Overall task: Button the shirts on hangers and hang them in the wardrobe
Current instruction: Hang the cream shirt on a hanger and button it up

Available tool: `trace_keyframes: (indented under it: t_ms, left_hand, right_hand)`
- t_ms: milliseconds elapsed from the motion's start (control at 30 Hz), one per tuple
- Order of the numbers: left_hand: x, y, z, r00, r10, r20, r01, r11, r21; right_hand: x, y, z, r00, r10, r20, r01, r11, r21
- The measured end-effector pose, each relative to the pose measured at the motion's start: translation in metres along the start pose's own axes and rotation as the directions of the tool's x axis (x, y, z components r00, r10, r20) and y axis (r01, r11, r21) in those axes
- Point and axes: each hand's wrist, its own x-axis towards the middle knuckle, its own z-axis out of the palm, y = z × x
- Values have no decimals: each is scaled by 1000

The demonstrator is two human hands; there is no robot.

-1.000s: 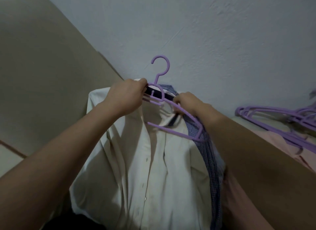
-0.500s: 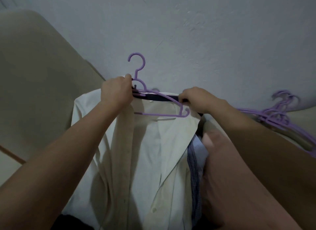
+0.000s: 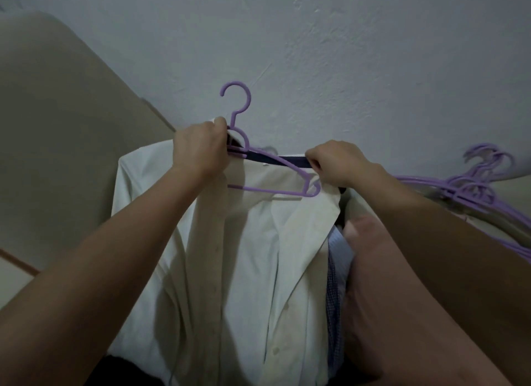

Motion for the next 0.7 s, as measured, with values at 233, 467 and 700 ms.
trace_keyframes:
  t_ms: [233,467,700]
  left_hand:
    - [4,-13,-9,999,-12,-53,11,1000,-13]
    - [-2,-23,-17,984,14,-178,-24,998,-56]
    - [-2,-19,-13,990,-12,-144,2,997,-72]
  right_hand:
    - [-2,2,-11,993,48,-111,-51,998,-23]
    - [-3,6,-19,980,22,-199,-23,1000,-2]
    - [-6,-4,-32,922,215,-322,-107,941,320]
